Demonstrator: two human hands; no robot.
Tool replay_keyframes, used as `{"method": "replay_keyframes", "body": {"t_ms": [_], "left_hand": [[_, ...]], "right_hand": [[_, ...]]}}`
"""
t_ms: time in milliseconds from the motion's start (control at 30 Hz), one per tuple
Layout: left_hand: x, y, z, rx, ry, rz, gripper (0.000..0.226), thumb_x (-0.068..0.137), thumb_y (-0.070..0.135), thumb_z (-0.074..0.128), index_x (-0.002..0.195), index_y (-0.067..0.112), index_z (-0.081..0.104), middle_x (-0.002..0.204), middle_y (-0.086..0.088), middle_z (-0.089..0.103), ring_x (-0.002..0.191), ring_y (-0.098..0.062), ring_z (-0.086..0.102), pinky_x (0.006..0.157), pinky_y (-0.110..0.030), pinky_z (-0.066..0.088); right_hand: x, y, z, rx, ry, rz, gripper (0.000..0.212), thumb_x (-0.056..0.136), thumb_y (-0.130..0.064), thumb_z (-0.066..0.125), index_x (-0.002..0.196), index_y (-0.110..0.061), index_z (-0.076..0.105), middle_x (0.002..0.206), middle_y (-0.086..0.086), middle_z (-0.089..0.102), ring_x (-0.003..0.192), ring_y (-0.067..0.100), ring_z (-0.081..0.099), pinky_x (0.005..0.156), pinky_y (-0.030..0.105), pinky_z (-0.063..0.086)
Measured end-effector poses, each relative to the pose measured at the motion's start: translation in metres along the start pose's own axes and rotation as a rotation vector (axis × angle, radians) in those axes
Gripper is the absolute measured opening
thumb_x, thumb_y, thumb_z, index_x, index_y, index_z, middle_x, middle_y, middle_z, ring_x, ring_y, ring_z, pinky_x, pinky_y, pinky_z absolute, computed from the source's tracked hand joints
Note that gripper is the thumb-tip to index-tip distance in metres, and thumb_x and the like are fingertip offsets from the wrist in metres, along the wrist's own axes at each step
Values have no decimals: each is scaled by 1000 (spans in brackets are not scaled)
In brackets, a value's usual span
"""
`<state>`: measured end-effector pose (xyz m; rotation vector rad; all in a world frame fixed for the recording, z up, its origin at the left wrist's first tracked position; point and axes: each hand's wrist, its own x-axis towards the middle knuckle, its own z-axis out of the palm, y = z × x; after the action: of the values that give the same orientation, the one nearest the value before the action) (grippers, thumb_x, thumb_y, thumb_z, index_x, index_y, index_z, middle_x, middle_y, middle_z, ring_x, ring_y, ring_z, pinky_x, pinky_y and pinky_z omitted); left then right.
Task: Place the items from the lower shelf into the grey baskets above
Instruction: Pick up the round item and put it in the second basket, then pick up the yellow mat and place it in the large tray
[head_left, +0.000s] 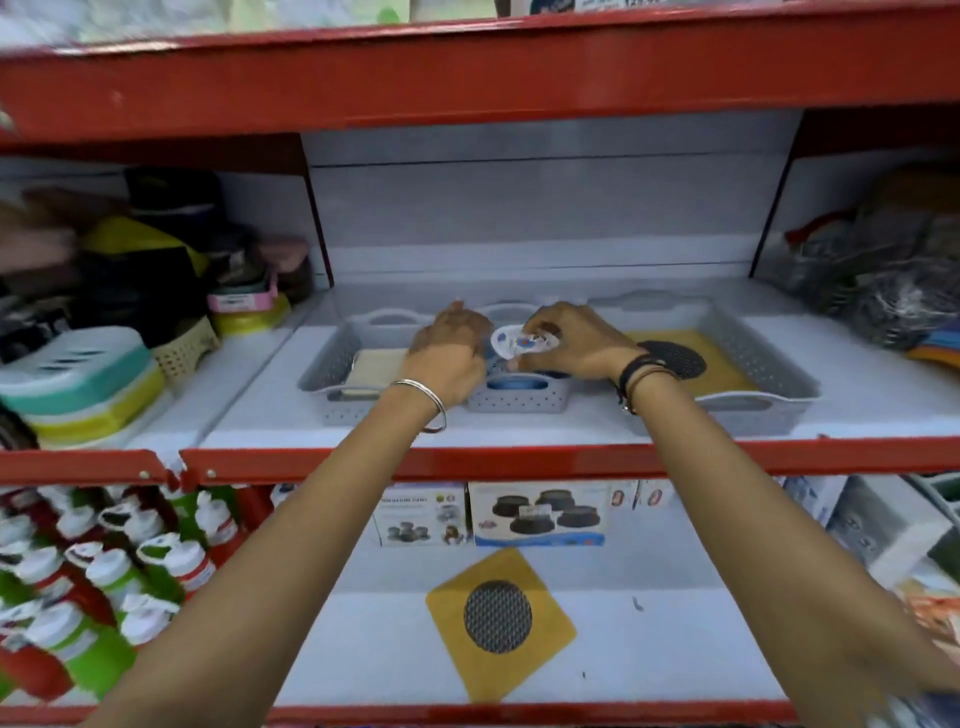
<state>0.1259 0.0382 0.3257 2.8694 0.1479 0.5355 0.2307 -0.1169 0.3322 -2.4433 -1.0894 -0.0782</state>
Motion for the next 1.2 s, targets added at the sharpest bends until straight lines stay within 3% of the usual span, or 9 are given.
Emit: {"method": "replay_keyframes", "body": {"t_ms": [200, 367, 533, 633, 700, 800, 900, 1033, 1200], "left_hand": [[23, -7, 10, 101, -172, 52, 33, 86, 16, 40, 97, 17, 71, 117, -10, 67, 111, -31, 55, 97, -42, 43], [33, -15, 19, 144, -173, 87, 34, 88, 17, 38, 96, 19, 71, 117, -5, 66, 114, -27, 51, 102, -39, 32], [35, -15, 16, 92, -198, 41, 33, 87, 17, 39, 94, 23, 71, 119, -3, 67, 115, -25, 51, 106, -39, 29], [19, -7, 9, -46, 58, 17, 34, 82, 14, 39, 87, 18, 72, 110, -3, 71, 109, -27, 57, 111, -43, 27], [1, 0, 3, -215, 302, 37, 33, 76, 12, 39, 85, 11, 71, 98, -7, 73, 95, -30, 63, 101, -46, 41], [-34, 13, 2, -357, 515, 137, 28, 80, 4, 41, 92, 5, 67, 94, -12, 70, 86, -27, 64, 84, -44, 51], [-79, 30, 14, -414, 617, 174, 25, 85, 2, 41, 98, 3, 63, 99, -13, 66, 95, -24, 59, 85, -43, 48], [-127, 36, 51, -420, 616, 197, 21, 87, -3, 44, 99, -2, 61, 101, -19, 62, 100, -22, 54, 90, -31, 44], [-167, 23, 112, -428, 340, 54, 21, 88, 2, 43, 104, 2, 57, 105, -17, 57, 98, -22, 52, 84, -31, 43]], "right_hand": [[22, 9, 21, -2, -52, -21, 35, 74, -44, 72, 93, -16, 69, 108, 4, 67, 93, 18, 59, 84, 32, 49], [27, 15, 25, -45, -84, -77, 27, 83, -35, 65, 78, -10, 73, 86, -1, 58, 87, 24, 58, 80, 40, 49], [22, 9, 26, -96, -20, -78, 21, 83, -33, 64, 81, -14, 72, 93, 1, 66, 91, 25, 62, 78, 38, 51], [6, 1, 22, -36, 163, -57, 24, 87, -32, 61, 103, -15, 68, 112, 4, 67, 100, 24, 62, 86, 39, 52], [-13, -6, 17, 20, 317, -94, 28, 89, -28, 58, 112, -14, 64, 116, 5, 65, 104, 23, 61, 90, 38, 50], [-49, -19, 16, 94, 590, -268, 20, 88, -21, 58, 101, -8, 66, 98, 10, 69, 90, 22, 64, 81, 33, 51], [-98, -28, 28, 152, 691, -356, 14, 88, -14, 60, 94, -4, 67, 88, 10, 70, 84, 21, 63, 77, 30, 49], [-145, -23, 67, 259, 595, -326, 12, 88, -13, 61, 92, -4, 68, 85, 10, 70, 81, 22, 63, 76, 30, 49], [-180, -6, 141, 355, 313, -104, 16, 88, -19, 59, 98, -9, 67, 93, 7, 68, 84, 19, 62, 75, 33, 52]]}}
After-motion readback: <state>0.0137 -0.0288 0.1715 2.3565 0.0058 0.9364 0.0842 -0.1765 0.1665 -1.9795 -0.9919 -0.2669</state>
